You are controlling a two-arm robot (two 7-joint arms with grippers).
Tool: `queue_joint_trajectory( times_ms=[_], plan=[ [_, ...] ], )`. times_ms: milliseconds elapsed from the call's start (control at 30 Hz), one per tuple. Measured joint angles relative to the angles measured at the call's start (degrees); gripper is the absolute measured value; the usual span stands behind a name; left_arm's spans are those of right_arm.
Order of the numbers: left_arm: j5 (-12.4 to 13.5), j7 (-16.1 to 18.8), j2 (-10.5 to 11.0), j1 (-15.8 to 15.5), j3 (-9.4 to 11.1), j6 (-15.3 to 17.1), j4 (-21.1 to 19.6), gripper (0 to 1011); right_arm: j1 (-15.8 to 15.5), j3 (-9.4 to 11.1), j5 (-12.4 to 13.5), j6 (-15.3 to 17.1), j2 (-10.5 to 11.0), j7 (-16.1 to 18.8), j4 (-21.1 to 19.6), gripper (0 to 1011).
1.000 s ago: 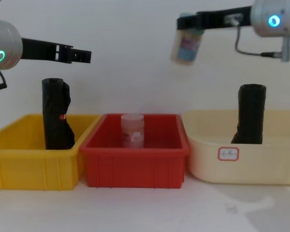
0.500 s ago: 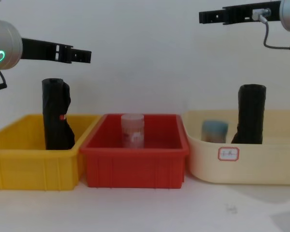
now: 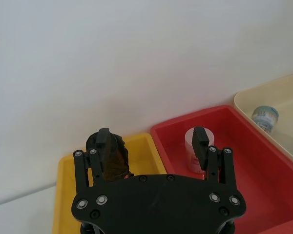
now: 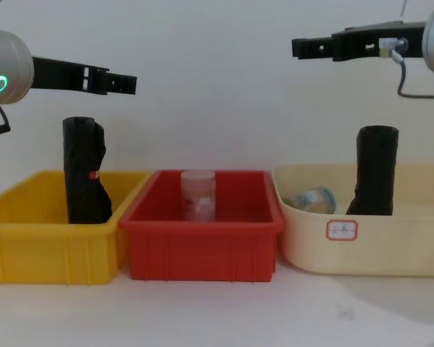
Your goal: Pick up the garbage bag with the one hand and transfer it to the other hand.
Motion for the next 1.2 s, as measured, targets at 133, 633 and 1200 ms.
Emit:
queue_joint_trajectory(
  times_ms=[133, 633, 1200],
  plan=[
    [0.0, 0.0, 0.0, -0.01, 0.0, 0.0, 0.0, 1001, -3.63, -0.05, 0.41, -0.46, 0.13, -0.18, -3.48, 1000],
    [0.0, 0.0, 0.0, 0.0, 0.0, 0.0, 0.0, 1001, -11.8, -0.82, 2.12, -1.51, 0.19, -0.78, -10.88, 1000],
    [0.0, 0.0, 0.0, 0.0, 0.0, 0.0, 0.0, 1001, -14.33, -1.05, 2.67, -1.85, 0.19, -0.93, -13.24, 1000]
  ],
)
